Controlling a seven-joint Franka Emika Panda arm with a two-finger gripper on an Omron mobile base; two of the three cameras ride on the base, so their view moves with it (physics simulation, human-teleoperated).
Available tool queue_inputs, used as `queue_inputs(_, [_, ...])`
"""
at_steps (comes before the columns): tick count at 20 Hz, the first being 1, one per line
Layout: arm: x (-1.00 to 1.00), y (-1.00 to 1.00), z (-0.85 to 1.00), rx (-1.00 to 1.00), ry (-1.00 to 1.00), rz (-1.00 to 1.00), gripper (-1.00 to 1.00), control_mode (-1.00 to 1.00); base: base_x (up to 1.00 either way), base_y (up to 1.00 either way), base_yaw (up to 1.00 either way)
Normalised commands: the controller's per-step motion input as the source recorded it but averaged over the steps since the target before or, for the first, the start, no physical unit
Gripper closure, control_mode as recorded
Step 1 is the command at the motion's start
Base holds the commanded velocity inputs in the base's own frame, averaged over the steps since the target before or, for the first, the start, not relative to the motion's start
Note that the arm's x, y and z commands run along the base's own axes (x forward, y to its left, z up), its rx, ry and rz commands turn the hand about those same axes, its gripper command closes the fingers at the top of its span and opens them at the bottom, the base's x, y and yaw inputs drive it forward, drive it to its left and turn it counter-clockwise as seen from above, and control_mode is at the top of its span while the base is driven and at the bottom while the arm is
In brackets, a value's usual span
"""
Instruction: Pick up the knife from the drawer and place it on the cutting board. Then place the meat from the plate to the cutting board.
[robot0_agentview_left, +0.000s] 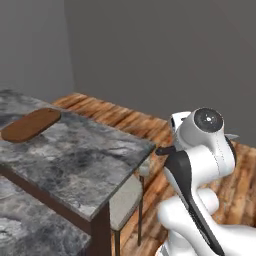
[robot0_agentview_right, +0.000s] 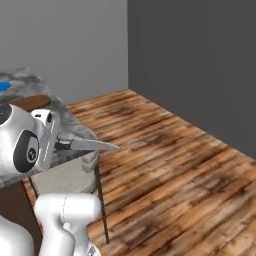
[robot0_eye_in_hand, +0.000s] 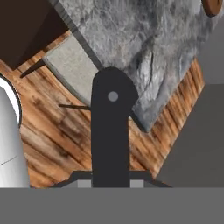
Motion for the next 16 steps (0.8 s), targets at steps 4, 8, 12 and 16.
queue_inputs(4, [0.0,0.0,0.0,0.0,0.0,0.0,1.0,1.0,0.38,-0.59,0.75])
queue_inputs(8, [0.0,0.0,0.0,0.0,0.0,0.0,1.0,1.0,0.24,-0.59,0.76])
queue_inputs(12, [0.0,0.0,0.0,0.0,0.0,0.0,1.0,1.0,0.23,-0.51,0.79])
queue_inputs(16, [0.0,0.0,0.0,0.0,0.0,0.0,1.0,1.0,0.31,-0.56,0.77])
